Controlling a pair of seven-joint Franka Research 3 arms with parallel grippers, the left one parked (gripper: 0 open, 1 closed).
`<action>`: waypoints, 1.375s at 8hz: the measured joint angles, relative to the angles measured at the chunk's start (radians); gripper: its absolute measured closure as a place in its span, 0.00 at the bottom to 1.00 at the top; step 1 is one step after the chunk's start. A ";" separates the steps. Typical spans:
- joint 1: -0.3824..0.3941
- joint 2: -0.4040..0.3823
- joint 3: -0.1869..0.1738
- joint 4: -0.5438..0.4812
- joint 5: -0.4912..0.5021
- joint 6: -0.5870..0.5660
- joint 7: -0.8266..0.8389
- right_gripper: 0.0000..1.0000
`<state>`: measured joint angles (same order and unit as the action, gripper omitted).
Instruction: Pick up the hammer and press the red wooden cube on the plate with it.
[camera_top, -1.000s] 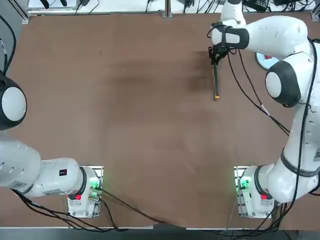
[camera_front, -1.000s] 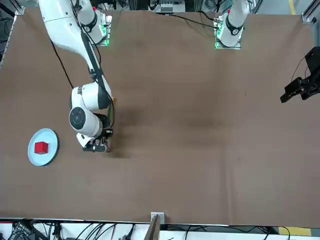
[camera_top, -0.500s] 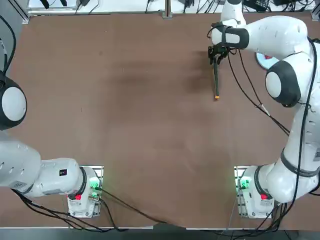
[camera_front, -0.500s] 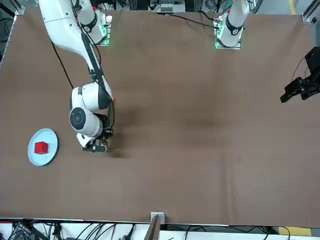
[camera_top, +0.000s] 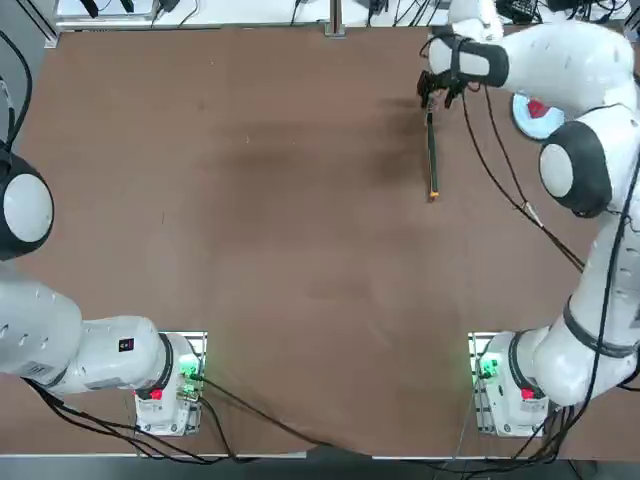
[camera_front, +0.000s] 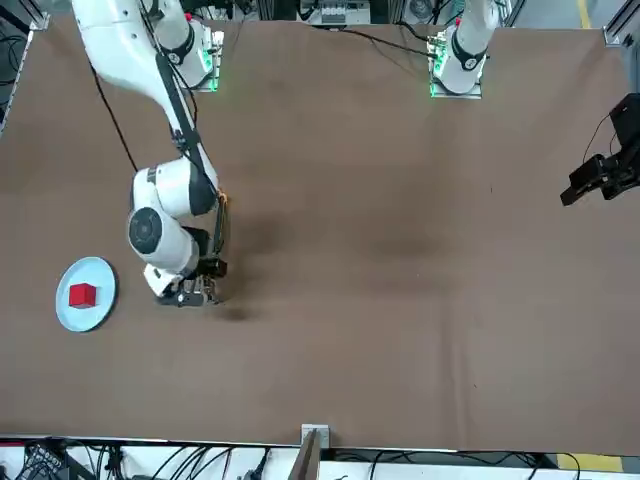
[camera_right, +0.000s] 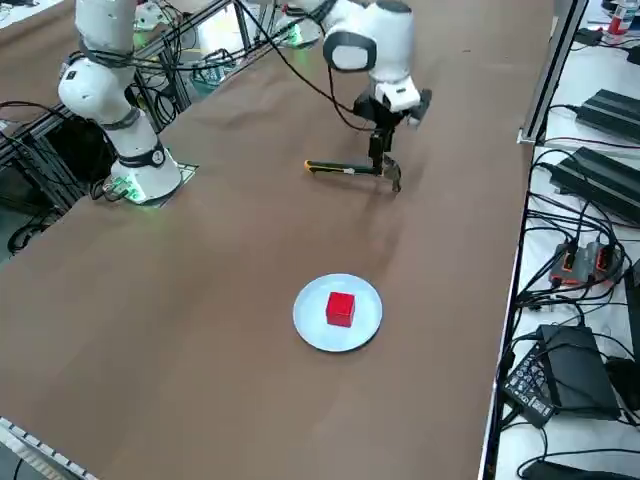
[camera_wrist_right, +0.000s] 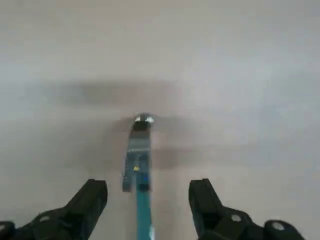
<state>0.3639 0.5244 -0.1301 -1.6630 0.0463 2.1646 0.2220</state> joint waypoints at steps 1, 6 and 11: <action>-0.003 -0.068 -0.024 0.008 -0.019 -0.070 -0.028 0.00; -0.017 -0.374 -0.141 0.019 -0.031 -0.406 -0.218 0.00; -0.189 -0.503 -0.028 0.023 -0.044 -0.550 -0.222 0.00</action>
<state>0.1752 0.0217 -0.1584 -1.6401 0.0028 1.6146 -0.0001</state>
